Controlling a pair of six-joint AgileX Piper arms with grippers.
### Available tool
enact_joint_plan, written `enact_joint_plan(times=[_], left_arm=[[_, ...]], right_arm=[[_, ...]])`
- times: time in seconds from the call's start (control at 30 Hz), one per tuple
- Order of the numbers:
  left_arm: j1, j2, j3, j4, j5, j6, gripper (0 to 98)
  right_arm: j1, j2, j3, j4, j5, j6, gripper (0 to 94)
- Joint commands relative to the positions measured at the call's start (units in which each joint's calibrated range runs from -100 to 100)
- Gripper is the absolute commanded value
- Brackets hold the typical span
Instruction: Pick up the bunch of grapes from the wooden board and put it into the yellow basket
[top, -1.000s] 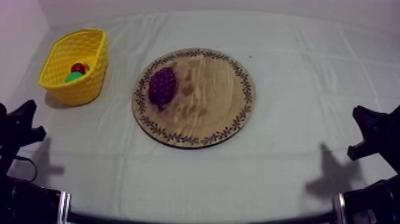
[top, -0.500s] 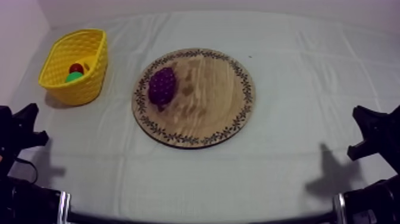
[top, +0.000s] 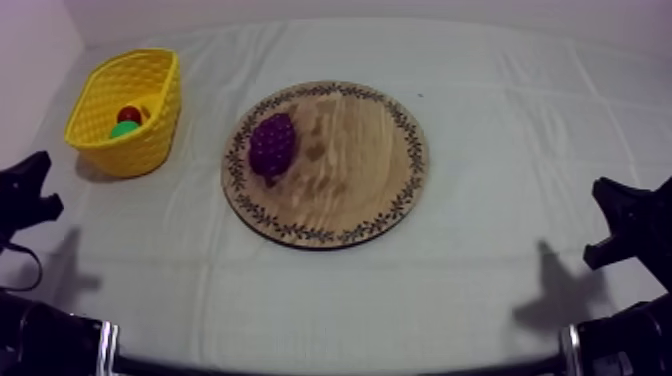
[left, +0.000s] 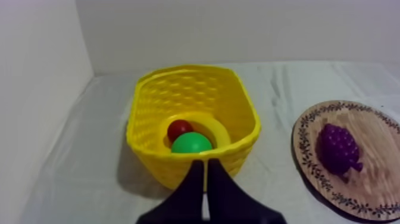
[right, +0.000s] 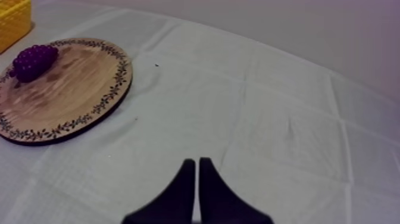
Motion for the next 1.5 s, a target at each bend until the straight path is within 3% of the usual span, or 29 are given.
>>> enact_joint_plan(times=[0.0,0.5,0.8,0.97,1.23,1.47], left_arm=[[0.5,4.4,-6.2,0.24,1.9,-0.1,0.0],[6.2,28.5,-34.4,-0.74,14.9,-1.1,0.0],[10.7,43.3,-46.2,-0.84,19.3,-2.3,0.0],[12.8,52.4,-54.7,-0.86,23.6,0.1,0.0],[15.7,65.8,-66.2,-1.12,29.5,6.6,0.0],[19.4,77.3,-73.3,-3.26,33.6,11.9,0.0]], right_arm=[[0.0,0.0,0.0,0.0,0.0,0.0,0.4],[0.0,0.0,0.0,0.0,0.0,0.0,0.4],[0.0,0.0,0.0,0.0,0.0,0.0,0.4],[0.0,0.0,0.0,0.0,0.0,0.0,0.4],[0.0,0.0,0.0,0.0,0.0,0.0,0.4],[0.0,0.0,0.0,0.0,0.0,0.0,0.4]])
